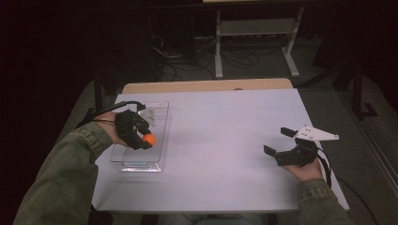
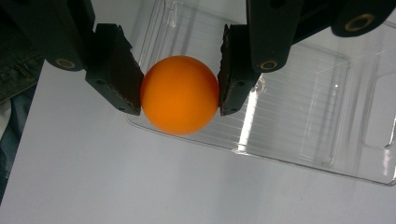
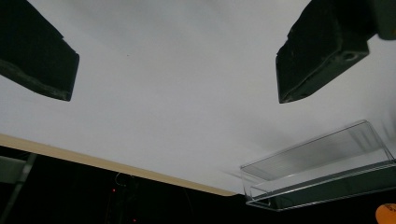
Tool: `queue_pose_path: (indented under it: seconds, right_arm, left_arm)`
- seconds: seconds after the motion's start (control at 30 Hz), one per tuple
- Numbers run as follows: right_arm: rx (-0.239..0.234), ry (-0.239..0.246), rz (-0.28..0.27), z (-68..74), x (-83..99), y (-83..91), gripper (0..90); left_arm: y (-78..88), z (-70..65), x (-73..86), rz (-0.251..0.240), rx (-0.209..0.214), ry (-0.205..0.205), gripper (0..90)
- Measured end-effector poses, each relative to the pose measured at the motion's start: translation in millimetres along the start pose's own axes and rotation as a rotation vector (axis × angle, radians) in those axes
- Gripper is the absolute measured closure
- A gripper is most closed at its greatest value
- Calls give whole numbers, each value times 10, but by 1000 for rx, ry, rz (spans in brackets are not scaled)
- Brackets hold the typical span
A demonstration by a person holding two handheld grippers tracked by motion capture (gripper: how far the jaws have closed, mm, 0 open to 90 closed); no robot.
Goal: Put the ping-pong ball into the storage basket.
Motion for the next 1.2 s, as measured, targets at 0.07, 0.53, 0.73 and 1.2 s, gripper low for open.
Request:
queue_pose_path:
  seconds: [0.07,0.53,0.73,1.2]
  right_arm:
    - [1,0,2,0,2,0,0]
    - [-5,0,2,4,4,0,0]
    - [-3,1,1,4,2,4,0]
    - [0,0,-1,4,-2,17,0]
  left_arm:
    - [-23,-6,2,5,4,-6,505]
    - [-154,-42,16,15,26,-8,505]
    - [-234,-62,27,24,36,-8,505]
    - [-397,-86,86,41,56,3,505]
Point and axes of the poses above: each handheld gripper's, and its own axes: y roughly backward along the jaws, x roughly out of its underside, z roughly to its left, the point moved 9 cm from there along -y, roughly forward along the jaws, and after that the axes turned 8 degrees about -x, right-handed, at the moved point
